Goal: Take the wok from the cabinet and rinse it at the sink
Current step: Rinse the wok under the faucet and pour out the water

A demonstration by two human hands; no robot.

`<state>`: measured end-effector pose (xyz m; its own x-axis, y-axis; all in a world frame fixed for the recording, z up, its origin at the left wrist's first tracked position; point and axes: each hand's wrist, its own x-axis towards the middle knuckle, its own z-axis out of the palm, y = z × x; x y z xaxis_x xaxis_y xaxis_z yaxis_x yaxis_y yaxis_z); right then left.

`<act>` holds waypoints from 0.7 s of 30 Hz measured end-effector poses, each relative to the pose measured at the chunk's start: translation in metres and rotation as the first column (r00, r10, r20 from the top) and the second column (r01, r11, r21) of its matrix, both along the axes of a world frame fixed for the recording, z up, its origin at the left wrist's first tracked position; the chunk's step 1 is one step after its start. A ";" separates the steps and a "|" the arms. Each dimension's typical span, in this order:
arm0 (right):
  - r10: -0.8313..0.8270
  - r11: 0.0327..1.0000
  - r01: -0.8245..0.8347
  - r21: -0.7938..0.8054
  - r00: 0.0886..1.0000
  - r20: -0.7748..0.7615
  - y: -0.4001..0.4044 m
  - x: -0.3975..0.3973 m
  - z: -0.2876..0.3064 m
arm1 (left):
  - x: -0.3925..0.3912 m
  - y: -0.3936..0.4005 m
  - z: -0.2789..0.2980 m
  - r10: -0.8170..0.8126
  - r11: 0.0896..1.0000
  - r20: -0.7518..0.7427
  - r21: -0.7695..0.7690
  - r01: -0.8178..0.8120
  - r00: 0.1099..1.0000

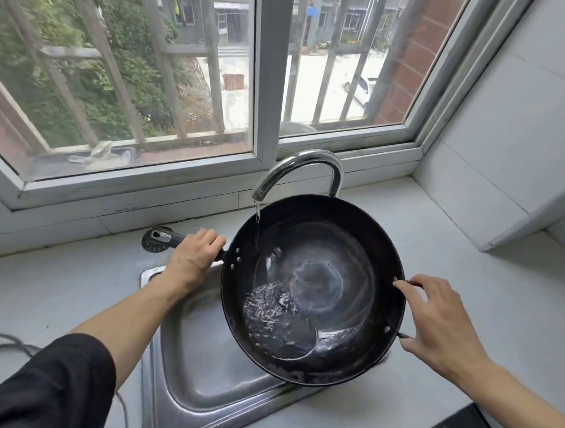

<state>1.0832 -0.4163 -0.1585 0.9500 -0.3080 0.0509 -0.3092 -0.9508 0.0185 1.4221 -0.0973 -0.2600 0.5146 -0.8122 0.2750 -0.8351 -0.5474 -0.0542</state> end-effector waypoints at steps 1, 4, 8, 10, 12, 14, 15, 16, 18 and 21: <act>-0.002 1.000 0.002 0.001 1.000 0.009 0.000 0.000 -0.002 | -0.001 -0.002 -0.002 0.002 1.000 0.008 0.002 -0.002 1.000; -0.010 1.000 0.010 0.000 0.999 0.034 0.002 0.000 -0.007 | 0.000 -0.005 -0.004 -0.004 1.000 0.011 0.003 0.004 1.000; -0.024 1.000 0.024 -0.001 0.998 0.058 0.004 0.001 -0.021 | 0.006 -0.008 -0.005 -0.006 1.000 0.027 0.018 0.006 1.000; -0.037 0.999 0.037 0.003 0.996 0.081 0.007 0.002 -0.029 | 0.009 -0.010 -0.007 0.008 0.999 0.046 0.040 -0.010 0.999; -0.055 0.998 0.054 0.007 0.993 0.107 0.010 0.004 -0.036 | 0.013 -0.012 -0.008 0.032 0.998 0.062 0.052 -0.035 0.998; -0.071 0.997 0.072 0.003 0.990 0.123 0.011 0.007 -0.042 | 0.016 -0.014 -0.009 0.045 0.998 0.063 0.048 -0.048 0.997; -0.079 0.997 0.080 0.000 0.989 0.126 0.011 0.008 -0.045 | 0.018 -0.015 -0.009 0.048 0.997 0.063 0.050 -0.051 0.997; -0.086 0.996 0.087 -0.002 0.988 0.127 0.011 0.009 -0.048 | 0.019 -0.015 -0.009 0.049 0.997 0.064 0.052 -0.053 0.997; -0.092 0.996 0.094 -0.009 0.986 0.137 0.009 0.010 -0.054 | 0.020 -0.016 -0.008 0.049 0.997 0.067 0.062 -0.053 0.997; -0.091 0.995 0.096 -0.023 0.983 0.159 0.007 0.011 -0.059 | 0.019 -0.016 -0.007 0.060 0.995 0.081 0.079 -0.066 0.995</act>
